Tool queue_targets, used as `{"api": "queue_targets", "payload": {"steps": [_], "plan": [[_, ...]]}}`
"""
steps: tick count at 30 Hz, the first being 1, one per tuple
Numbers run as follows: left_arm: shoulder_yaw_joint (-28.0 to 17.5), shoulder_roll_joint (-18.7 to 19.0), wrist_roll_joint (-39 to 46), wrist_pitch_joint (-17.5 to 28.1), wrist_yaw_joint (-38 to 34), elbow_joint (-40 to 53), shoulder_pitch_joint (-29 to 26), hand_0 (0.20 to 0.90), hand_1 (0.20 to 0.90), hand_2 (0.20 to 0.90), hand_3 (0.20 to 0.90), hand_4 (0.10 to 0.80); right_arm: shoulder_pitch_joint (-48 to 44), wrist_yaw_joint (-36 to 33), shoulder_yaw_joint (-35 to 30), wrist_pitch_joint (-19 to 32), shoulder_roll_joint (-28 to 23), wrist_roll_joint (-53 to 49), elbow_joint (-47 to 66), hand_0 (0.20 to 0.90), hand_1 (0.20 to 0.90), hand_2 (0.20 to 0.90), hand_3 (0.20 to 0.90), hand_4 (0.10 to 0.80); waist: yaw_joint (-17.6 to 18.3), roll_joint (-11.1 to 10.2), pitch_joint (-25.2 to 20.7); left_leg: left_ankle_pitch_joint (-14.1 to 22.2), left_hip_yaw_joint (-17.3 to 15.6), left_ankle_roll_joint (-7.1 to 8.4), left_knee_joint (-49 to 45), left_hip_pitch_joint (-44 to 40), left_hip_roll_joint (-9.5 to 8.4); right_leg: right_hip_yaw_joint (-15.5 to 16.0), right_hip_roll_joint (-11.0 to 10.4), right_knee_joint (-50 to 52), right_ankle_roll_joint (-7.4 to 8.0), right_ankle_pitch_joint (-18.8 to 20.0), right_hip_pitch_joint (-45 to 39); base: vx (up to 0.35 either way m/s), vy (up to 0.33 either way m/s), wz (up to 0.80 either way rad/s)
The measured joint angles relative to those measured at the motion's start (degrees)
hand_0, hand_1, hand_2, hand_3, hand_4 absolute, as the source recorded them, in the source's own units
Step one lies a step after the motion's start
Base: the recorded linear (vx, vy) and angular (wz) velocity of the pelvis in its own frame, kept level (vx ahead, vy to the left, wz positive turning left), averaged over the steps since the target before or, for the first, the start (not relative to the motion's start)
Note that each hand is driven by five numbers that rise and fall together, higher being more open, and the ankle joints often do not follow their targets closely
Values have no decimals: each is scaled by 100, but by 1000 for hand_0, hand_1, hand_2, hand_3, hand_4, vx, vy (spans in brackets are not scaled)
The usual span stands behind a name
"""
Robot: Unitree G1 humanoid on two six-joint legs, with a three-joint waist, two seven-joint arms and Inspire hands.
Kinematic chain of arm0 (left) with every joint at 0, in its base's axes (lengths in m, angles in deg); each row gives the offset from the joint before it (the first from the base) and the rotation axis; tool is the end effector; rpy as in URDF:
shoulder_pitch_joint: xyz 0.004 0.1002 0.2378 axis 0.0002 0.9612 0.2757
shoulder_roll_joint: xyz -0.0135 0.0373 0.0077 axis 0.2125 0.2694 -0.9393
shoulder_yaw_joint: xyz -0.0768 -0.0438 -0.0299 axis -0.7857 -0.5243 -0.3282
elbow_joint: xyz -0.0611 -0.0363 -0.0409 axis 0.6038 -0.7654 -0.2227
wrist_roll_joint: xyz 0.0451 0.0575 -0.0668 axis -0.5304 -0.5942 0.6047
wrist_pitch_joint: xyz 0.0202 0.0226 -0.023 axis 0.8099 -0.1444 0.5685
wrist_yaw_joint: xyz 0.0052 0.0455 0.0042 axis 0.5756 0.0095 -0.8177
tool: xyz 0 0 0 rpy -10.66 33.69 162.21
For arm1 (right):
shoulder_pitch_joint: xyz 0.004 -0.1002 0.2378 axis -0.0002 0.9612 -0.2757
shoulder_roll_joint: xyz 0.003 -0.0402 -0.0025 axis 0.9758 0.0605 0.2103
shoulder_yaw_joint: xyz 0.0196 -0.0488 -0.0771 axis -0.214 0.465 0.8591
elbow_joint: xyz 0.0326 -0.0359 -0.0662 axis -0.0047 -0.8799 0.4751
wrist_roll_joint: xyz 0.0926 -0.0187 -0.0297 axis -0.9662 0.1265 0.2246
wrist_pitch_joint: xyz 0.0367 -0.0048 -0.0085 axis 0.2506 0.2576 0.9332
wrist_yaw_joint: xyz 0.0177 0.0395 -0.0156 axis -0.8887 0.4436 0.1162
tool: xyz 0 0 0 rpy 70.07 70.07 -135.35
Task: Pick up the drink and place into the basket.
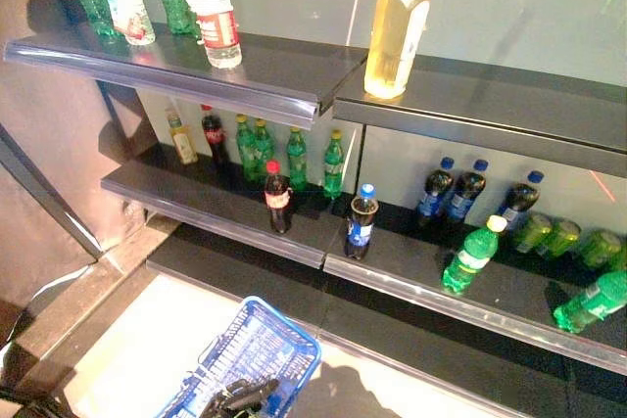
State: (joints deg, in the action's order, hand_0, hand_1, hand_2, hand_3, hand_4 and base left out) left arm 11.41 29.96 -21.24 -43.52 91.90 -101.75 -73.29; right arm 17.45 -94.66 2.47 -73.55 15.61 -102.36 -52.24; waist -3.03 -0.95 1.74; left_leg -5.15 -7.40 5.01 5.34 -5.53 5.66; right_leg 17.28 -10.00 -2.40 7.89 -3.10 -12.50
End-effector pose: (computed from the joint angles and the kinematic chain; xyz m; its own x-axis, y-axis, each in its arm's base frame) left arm 0.0514 0.2069 -0.1090 0.4827 0.1148 -0.8682 -0.5152 0.8389 -0.1755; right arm 0.0094 -0.2219 -0.1127 0.0080 -0.2760 -0.9611 0.3463 0.9024 -0.2563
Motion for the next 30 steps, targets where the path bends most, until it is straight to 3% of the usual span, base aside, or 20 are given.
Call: {"api": "queue_targets", "payload": {"steps": [13,24,30], "plan": [[1,0,0,-3,-1,-4,0,300,300,300,200,100,-59,-547,63,-121,13,228,-42,900,900,900,900,800,-10,3,-45,0,10,0,0,-5,-3,25,0,-11,0,0,-21,1,-1,0],[-24,48,-224,-58,4,105,2,300,300,300,200,100,-22,-984,209,712,-61,724,738,900,900,900,900,800,-148,-83,-44,-7,63,11,-1,24,6,107,22,-75,0,11,-60,9,-48,2],[-25,250,-348,-72,145,178,-68,300,300,300,200,100,-335,-1023,226,1375,-303,1144,1210,900,900,900,900,800,-303,-286,60,-11,162,15,-2,53,-20,169,30,-104,1,18,-102,15,-27,6]]}}
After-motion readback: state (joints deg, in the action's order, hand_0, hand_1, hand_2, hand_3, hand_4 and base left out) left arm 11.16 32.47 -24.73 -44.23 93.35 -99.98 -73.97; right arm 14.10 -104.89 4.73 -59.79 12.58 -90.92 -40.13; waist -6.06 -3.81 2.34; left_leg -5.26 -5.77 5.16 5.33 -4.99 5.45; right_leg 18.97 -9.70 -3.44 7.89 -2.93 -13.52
